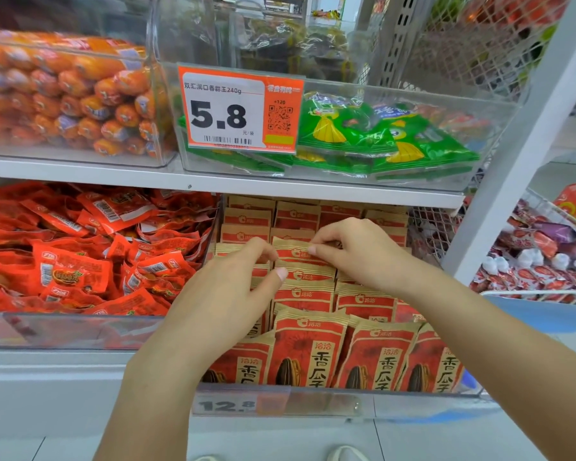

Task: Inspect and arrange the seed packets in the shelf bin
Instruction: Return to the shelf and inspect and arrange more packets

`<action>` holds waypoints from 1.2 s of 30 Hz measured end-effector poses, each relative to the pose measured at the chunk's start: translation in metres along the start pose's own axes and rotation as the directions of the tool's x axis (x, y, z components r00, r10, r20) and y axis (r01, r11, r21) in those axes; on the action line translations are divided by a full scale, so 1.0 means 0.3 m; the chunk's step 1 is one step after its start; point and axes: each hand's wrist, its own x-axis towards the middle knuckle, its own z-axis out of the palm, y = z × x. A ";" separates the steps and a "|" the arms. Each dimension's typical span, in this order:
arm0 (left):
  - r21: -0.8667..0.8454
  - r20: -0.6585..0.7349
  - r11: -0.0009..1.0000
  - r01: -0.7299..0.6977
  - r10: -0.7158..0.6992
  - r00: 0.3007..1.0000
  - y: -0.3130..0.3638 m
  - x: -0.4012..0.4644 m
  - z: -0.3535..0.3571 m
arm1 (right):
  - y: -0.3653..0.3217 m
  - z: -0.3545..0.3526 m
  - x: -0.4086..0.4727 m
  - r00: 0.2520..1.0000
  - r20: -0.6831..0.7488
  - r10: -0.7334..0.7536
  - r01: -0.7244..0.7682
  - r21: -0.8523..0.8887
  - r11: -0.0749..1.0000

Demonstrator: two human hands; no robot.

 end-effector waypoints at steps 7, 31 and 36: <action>-0.020 -0.012 1.000 -0.010 0.010 1.000 -0.004 -0.002 -0.001 | -0.052 -0.067 -0.065 0.941 -0.312 -0.128 0.130 -0.014 0.991; -0.609 -0.023 0.778 -0.152 0.175 0.984 0.149 -0.037 0.023 | -0.099 -0.073 -0.323 0.864 -0.264 0.430 0.131 0.940 0.315; -0.292 -0.211 0.942 -0.164 0.104 0.972 0.122 0.013 0.000 | -0.019 -0.091 -0.369 0.747 -0.376 0.547 0.204 0.914 0.350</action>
